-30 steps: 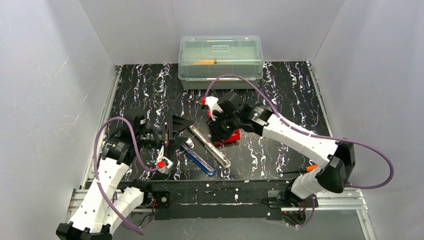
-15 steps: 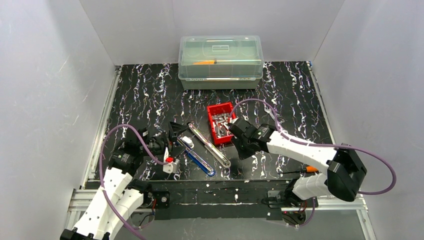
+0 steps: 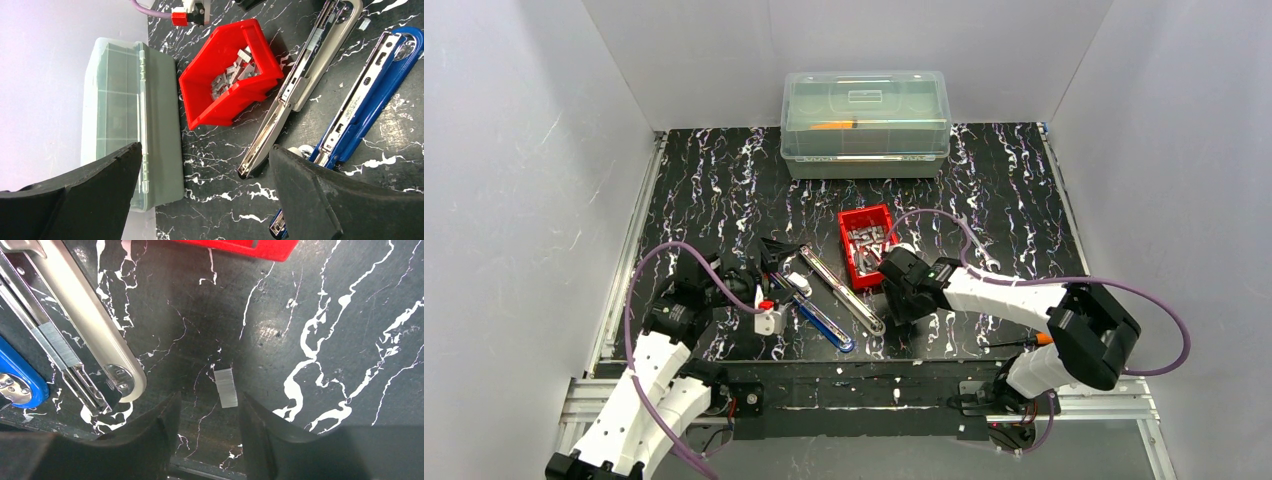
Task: Load the staples into the stapler
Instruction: Place the staple at the center of the board.
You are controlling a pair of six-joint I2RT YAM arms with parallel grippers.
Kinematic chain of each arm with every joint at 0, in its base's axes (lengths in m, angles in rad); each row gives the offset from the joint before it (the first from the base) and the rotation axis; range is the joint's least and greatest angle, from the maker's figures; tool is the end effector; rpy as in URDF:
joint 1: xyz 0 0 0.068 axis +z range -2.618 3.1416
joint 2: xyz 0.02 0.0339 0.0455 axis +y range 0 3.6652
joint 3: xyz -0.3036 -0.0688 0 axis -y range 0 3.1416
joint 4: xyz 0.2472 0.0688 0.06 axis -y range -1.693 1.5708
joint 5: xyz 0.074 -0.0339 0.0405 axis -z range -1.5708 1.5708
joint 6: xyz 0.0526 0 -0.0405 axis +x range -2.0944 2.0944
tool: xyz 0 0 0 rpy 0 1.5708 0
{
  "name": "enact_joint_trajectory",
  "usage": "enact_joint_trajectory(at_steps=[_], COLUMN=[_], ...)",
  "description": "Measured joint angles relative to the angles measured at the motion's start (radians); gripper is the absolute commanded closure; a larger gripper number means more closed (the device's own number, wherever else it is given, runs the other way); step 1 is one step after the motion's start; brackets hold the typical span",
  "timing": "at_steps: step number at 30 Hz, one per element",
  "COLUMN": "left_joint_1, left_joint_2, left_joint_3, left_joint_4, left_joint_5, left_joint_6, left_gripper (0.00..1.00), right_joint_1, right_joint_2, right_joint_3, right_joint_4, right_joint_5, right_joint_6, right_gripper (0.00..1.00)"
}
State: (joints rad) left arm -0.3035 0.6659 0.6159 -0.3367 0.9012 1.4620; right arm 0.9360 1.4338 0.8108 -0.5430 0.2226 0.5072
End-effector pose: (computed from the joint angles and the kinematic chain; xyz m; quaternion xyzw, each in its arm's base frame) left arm 0.1117 -0.0782 0.3084 0.7314 0.2866 -0.0274 0.6182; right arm 0.1657 0.2054 0.2036 -0.1853 0.9560 0.0503 0.2219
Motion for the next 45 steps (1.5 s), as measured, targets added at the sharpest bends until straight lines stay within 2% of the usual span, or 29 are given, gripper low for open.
enact_joint_trajectory(at_steps=[7,16,29,45], left_joint_1=[0.000,0.000,0.000,0.000], left_joint_2=[0.018,0.023,0.040,0.039], left_joint_3=[0.000,0.000,0.013,0.013], left_joint_4=[0.001,0.001,0.000,0.000], left_joint_5=[0.001,0.001,0.002,0.001], left_joint_6=[-0.029,-0.043,-0.058,-0.048], left_gripper=[0.02,0.02,0.02,0.02], right_joint_1=[-0.018,-0.120,-0.124,-0.124], right_joint_2=[0.005,0.010,0.047,0.103], right_joint_3=[0.003,0.051,0.051,0.053], right_joint_4=[0.005,-0.013,-0.040,-0.053], right_joint_5=[-0.001,-0.029,-0.120,-0.121], right_joint_6=[0.009,-0.040,-0.066,-0.094], right_gripper=[0.42,0.46,0.46,0.60])
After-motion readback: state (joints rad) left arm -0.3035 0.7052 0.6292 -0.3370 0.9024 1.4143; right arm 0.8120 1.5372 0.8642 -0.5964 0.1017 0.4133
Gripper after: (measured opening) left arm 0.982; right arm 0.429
